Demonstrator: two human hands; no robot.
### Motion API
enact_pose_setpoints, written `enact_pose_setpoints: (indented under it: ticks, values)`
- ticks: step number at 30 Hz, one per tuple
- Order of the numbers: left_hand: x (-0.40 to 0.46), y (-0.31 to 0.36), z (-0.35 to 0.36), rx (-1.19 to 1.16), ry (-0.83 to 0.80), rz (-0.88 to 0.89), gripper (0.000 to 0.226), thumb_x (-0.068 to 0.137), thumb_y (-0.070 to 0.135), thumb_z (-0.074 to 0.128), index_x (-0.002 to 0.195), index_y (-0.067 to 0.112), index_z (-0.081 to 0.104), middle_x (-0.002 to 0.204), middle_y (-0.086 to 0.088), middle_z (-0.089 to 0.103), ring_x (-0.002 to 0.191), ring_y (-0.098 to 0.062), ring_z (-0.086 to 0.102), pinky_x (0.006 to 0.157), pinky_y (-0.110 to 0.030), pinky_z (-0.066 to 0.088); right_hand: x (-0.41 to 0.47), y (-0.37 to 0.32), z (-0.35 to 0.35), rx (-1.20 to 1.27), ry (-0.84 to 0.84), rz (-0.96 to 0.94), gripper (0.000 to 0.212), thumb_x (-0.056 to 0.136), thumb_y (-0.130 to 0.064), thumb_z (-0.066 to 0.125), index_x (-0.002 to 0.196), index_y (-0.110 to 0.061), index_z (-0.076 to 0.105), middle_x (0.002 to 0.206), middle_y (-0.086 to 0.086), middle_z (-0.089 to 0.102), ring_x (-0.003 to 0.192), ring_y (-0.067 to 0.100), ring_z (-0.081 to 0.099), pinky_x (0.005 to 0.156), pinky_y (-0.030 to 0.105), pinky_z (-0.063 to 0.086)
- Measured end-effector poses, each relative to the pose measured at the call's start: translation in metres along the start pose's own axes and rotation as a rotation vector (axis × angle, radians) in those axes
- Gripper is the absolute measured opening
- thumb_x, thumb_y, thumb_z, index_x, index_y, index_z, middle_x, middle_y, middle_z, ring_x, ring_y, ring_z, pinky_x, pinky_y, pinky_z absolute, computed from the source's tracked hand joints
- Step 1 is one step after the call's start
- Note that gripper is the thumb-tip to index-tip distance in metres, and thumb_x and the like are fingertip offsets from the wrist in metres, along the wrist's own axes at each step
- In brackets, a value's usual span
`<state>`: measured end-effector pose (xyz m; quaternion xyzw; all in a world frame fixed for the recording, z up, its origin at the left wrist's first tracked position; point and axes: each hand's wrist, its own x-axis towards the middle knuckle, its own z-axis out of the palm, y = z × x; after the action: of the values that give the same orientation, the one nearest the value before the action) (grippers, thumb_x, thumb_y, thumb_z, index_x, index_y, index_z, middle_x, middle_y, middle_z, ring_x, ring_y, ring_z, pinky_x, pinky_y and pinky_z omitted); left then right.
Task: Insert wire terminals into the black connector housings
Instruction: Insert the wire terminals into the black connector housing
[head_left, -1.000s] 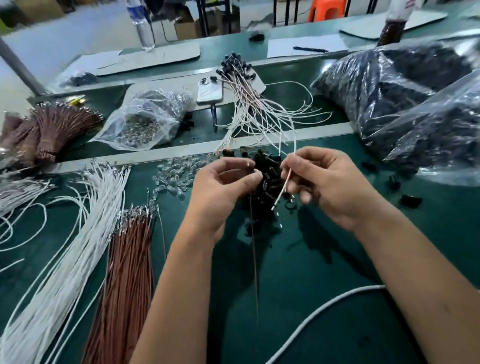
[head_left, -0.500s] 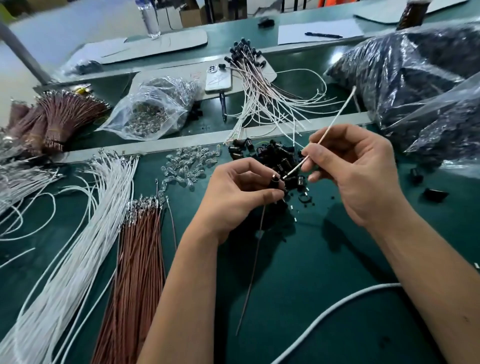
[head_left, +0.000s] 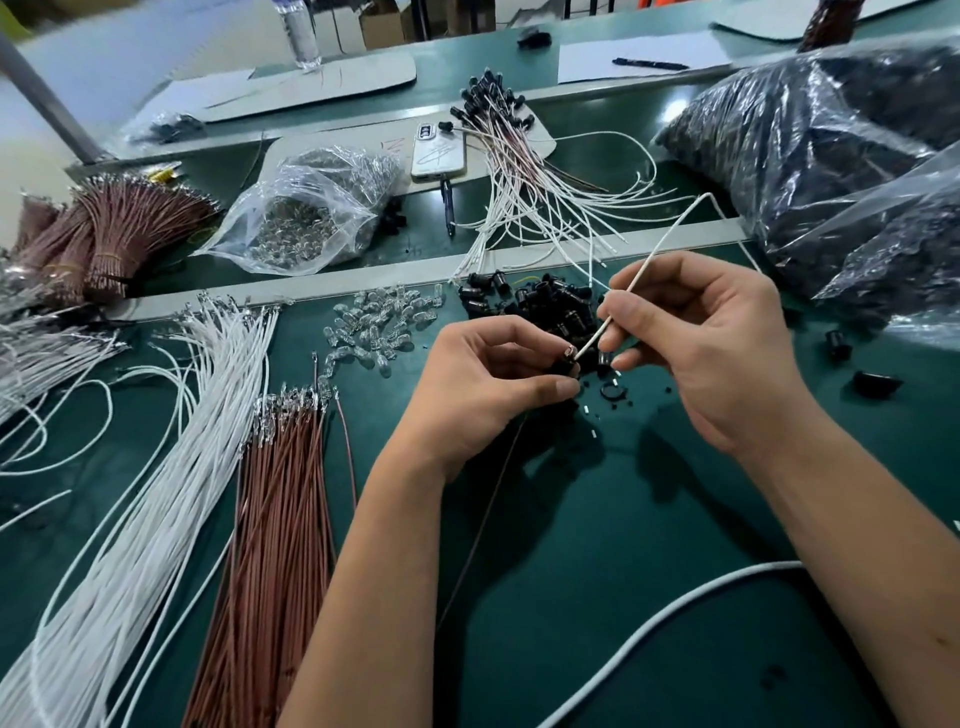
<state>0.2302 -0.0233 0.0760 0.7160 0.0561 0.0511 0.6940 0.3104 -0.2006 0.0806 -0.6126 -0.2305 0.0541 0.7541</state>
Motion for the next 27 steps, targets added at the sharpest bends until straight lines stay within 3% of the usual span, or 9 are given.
enact_pose_setpoints:
  ticks: [9,15,20,24,27]
  values:
    - [0.001,0.001,0.003,-0.002,-0.011,-0.003,0.024,0.073,-0.009,0.083,0.088,0.009,0.076,0.078,-0.003,0.075,0.072,-0.014,0.068,0.071,-0.024,0.057,0.000,0.001,0.002,-0.006,0.012,-0.001,0.006,0.091,-0.001,0.075,0.091,-0.004,0.070,0.075,0.007,0.073,0.060,0.018,0.071,0.053,0.022,0.056]
    - [0.002,0.000,0.005,-0.014,0.058,0.001,0.023,0.072,-0.004,0.086,0.088,0.011,0.078,0.079,-0.006,0.075,0.072,-0.015,0.068,0.071,-0.023,0.057,0.000,0.003,0.001,-0.024,0.050,-0.020,0.007,0.091,-0.003,0.077,0.089,-0.006,0.070,0.073,0.009,0.073,0.060,0.019,0.071,0.052,0.022,0.055]
    - [0.003,-0.001,0.007,-0.002,0.091,0.040,0.021,0.074,-0.002,0.086,0.088,0.011,0.078,0.087,-0.017,0.077,0.077,-0.018,0.069,0.076,-0.030,0.058,-0.002,0.010,0.003,-0.078,-0.028,0.085,0.010,0.087,-0.003,0.080,0.085,-0.010,0.073,0.070,0.010,0.073,0.062,0.020,0.072,0.049,0.024,0.054]
    - [0.003,-0.001,0.006,0.002,0.094,0.050,0.020,0.074,0.000,0.086,0.090,0.011,0.079,0.082,-0.011,0.077,0.072,-0.017,0.070,0.070,-0.028,0.058,-0.001,0.012,0.000,-0.119,-0.060,0.134,0.012,0.082,-0.017,0.085,0.077,-0.010,0.077,0.068,0.006,0.071,0.056,0.013,0.063,0.042,0.020,0.044]
    - [0.003,-0.001,0.008,0.012,0.090,0.060,0.021,0.074,-0.002,0.086,0.090,0.009,0.078,0.082,-0.011,0.077,0.072,-0.016,0.070,0.070,-0.027,0.058,-0.001,0.014,-0.002,-0.134,-0.113,0.209,0.029,0.074,-0.030,0.086,0.079,-0.003,0.076,0.063,0.007,0.066,0.052,0.012,0.053,0.040,0.019,0.039]
